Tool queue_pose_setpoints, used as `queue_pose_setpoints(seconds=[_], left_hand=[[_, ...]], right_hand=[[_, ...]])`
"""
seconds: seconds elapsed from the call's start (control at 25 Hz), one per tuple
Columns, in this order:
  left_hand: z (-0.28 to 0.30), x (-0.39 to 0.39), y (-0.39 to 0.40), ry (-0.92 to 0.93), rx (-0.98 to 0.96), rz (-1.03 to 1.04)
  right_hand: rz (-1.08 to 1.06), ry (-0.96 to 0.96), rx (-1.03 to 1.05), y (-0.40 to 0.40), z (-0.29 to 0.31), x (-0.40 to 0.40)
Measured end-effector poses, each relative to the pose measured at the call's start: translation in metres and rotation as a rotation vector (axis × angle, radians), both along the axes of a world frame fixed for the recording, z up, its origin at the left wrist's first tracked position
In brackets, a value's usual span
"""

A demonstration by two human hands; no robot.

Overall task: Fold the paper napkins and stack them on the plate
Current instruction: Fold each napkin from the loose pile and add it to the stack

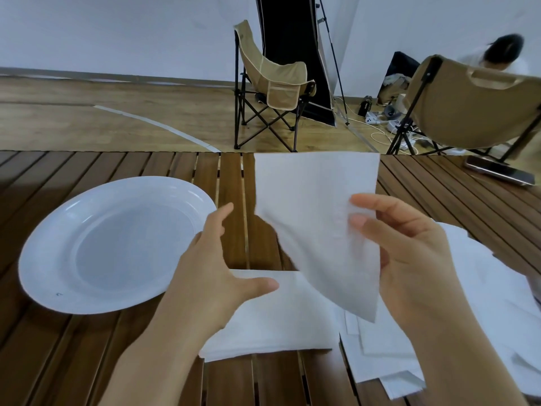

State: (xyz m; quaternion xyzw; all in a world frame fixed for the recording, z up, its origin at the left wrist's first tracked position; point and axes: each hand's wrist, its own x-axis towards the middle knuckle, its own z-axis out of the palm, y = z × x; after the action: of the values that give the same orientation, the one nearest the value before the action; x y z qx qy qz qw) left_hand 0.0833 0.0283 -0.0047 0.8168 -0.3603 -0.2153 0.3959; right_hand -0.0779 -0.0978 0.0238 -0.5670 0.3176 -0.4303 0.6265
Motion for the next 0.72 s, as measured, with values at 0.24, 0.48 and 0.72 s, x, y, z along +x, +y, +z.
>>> queue_pose_setpoints(seconds=[0.24,0.48,0.72], left_hand=[[0.005,0.007,-0.001,0.283,-0.36,-0.094],[0.011,0.006,-0.001,0.111,-0.426,0.069],[0.0,0.013,-0.003,-0.062,-0.339,0.114]], right_hand=[[0.072,-0.141,0.27,-0.007,0.001,-0.006],[0.149,0.121,0.242,-0.01,-0.013,-0.005],[0.073,0.413,0.047,-0.01,-0.023,-0.002]])
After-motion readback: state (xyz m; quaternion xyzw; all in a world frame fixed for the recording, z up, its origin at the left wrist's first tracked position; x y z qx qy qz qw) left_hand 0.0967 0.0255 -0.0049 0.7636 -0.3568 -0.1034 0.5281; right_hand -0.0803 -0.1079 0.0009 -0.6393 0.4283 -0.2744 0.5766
